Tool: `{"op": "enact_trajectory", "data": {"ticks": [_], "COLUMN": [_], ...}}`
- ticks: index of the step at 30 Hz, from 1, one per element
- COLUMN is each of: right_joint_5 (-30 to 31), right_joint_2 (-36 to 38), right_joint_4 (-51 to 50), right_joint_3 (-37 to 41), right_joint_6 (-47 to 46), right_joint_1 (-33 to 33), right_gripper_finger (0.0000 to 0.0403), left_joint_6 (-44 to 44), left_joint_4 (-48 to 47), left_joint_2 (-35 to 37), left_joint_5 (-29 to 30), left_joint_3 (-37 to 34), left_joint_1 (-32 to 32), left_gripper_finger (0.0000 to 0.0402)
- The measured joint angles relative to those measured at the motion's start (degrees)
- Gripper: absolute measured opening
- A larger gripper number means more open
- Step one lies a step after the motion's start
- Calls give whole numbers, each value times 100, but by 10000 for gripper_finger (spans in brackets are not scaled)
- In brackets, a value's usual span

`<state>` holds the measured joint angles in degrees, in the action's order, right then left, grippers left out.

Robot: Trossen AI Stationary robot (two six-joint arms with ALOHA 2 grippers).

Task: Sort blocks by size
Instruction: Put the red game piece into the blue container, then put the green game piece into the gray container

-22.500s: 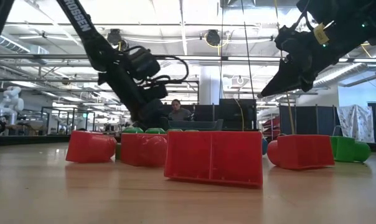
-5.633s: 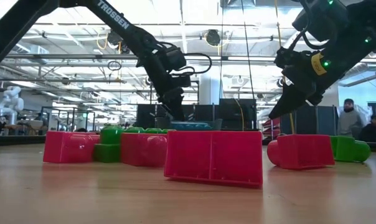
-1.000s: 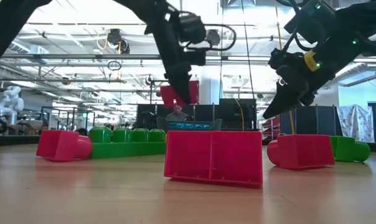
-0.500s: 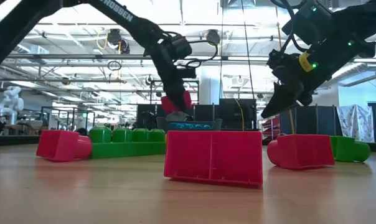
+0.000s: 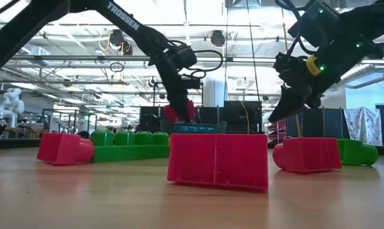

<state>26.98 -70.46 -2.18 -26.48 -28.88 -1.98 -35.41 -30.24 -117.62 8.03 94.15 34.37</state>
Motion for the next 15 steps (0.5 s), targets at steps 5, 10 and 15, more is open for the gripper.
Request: {"op": "enact_trajectory", "data": {"ticks": [5,10,15], "right_joint_5": [-9,-75,-276], "right_joint_2": [0,0,0], "right_joint_4": [-35,-34,-32], "right_joint_3": [0,0,0], "right_joint_6": [-25,36,255], "right_joint_1": [0,0,0], "right_gripper_finger": [4,4,4], "left_joint_6": [38,70,348], "left_joint_4": [-11,-66,-313], "left_joint_2": [1,29,397], "left_joint_5": [67,176,332], "left_joint_3": [0,0,-2], "left_joint_1": [0,-42,-241], "left_gripper_finger": [206,247,252]}}
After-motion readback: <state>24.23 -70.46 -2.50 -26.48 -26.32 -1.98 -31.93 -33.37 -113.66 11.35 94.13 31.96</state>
